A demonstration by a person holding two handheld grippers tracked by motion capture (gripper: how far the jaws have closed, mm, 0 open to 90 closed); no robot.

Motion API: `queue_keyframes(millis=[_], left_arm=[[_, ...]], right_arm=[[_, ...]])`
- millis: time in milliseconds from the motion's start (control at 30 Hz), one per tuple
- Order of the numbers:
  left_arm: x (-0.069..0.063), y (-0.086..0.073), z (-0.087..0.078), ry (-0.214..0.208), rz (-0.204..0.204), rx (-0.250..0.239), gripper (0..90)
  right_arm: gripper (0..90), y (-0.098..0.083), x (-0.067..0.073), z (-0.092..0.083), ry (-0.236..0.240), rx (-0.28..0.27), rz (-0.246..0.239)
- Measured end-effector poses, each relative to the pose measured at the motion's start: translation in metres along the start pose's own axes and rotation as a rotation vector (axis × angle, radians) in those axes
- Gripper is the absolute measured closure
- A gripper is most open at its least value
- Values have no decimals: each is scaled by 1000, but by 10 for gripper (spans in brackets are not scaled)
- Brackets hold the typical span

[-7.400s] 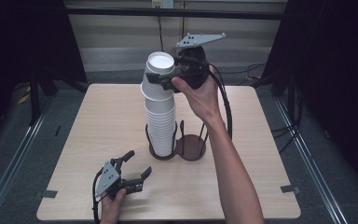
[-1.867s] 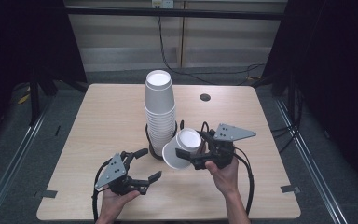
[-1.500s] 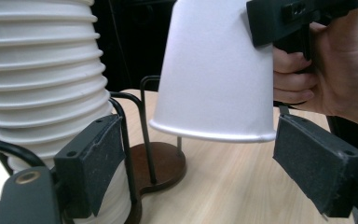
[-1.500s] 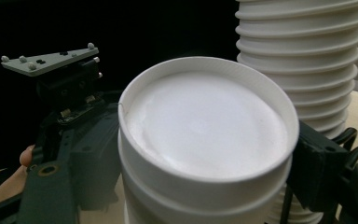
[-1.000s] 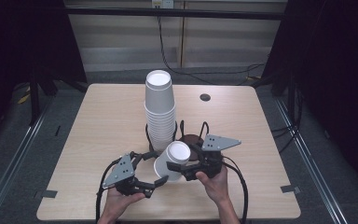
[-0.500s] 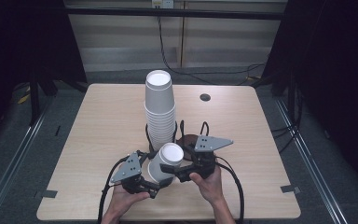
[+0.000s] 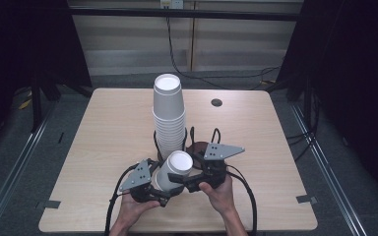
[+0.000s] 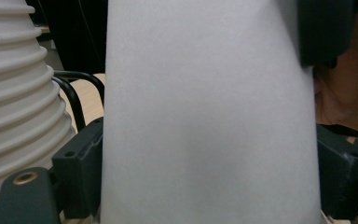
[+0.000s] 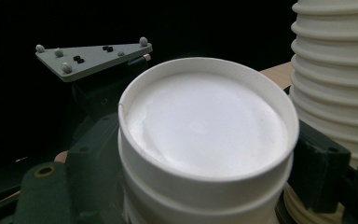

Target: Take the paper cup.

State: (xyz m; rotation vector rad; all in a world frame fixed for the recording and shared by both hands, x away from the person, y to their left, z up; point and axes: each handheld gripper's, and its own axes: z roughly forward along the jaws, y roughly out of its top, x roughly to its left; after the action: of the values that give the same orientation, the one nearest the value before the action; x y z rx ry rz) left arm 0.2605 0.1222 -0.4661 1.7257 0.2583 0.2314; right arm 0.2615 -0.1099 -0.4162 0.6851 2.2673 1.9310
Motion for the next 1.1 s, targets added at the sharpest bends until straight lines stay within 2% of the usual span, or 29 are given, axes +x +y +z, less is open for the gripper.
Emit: queue_keyframes(millis=[100, 133, 167, 333, 600, 733, 833, 933, 1100], left_arm=[[1, 1, -1, -3, 0, 2, 153], [0, 1, -2, 8, -5, 5, 154], [1, 1, -3, -12, -6, 6, 156], [1, 3, -6, 12, -9, 21, 163], [5, 5, -11, 10, -12, 43, 166], [6, 5, -12, -2, -19, 66, 166], [6, 5, -13, 8, -44, 84, 166], [6, 7, -12, 1, -51, 115, 166], [6, 12, -13, -14, -29, 164, 167]], right_arm=[[200, 0, 0, 0, 4, 1, 5], [198, 0, 0, 0, 0, -3, 3], [196, 0, 0, -1, 1, -5, 1], [156, 1, 1, -3, -4, -14, -2], [133, 2, 0, -11, -16, -48, 1], [133, 2, 0, -14, -17, -39, 3], [132, 1, 0, -16, -21, -27, 3], [132, 0, -1, -20, -23, -18, 2], [133, -1, -1, -26, -26, -18, -2]])
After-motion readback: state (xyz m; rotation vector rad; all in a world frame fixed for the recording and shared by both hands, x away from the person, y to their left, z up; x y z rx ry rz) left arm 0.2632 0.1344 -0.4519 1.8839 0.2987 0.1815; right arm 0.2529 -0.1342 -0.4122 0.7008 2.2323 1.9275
